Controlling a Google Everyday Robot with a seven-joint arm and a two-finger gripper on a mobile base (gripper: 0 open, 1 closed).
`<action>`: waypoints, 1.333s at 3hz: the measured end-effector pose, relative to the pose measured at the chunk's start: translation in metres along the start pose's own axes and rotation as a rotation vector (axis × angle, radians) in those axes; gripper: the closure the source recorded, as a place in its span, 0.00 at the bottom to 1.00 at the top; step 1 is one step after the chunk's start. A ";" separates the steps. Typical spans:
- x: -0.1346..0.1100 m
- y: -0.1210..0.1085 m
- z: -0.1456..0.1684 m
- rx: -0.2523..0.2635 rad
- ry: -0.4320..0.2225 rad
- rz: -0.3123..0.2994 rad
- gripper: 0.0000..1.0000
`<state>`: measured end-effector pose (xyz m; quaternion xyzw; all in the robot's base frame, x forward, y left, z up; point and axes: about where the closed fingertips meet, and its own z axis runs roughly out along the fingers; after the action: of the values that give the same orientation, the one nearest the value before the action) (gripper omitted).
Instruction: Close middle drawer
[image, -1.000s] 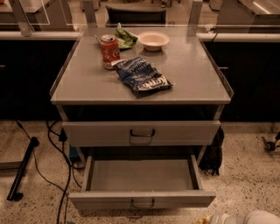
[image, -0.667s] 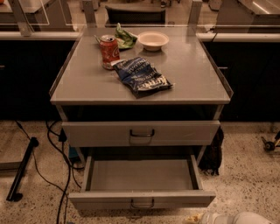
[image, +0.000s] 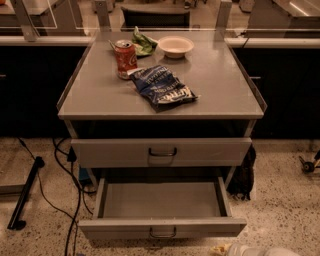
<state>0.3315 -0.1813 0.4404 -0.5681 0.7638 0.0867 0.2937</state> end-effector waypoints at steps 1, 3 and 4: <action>0.002 -0.009 0.015 0.051 -0.037 -0.013 1.00; 0.009 -0.030 0.042 0.119 -0.127 -0.006 1.00; 0.014 -0.038 0.054 0.143 -0.145 0.005 1.00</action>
Offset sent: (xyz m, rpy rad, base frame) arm 0.0467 0.0021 -0.0347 0.1169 -0.1711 -0.0320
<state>0.3828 -0.1807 0.3968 -0.5360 0.7461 0.0736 0.3881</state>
